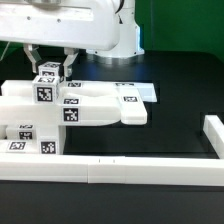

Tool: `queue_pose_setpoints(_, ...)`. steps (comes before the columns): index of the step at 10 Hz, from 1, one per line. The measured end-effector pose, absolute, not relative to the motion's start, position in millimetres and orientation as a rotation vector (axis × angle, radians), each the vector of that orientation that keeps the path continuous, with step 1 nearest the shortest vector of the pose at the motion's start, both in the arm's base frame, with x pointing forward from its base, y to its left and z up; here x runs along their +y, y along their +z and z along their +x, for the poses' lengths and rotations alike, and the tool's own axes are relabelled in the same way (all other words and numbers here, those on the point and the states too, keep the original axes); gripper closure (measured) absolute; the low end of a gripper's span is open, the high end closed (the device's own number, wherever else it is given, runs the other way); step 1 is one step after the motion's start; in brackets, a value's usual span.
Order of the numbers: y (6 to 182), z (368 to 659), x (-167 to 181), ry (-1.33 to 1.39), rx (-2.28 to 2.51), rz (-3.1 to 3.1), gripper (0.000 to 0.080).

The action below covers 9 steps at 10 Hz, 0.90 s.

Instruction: Assemble chair

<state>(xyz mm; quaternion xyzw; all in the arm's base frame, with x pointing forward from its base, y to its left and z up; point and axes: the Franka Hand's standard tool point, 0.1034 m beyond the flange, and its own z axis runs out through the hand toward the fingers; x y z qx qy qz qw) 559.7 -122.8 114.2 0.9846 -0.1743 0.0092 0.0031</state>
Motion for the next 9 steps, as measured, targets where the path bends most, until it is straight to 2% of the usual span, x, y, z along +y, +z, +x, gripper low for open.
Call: queue_pose_setpoints(9, 114.1, 560.2, -120.9, 0.031, -1.408, 2.81, 0.0515)
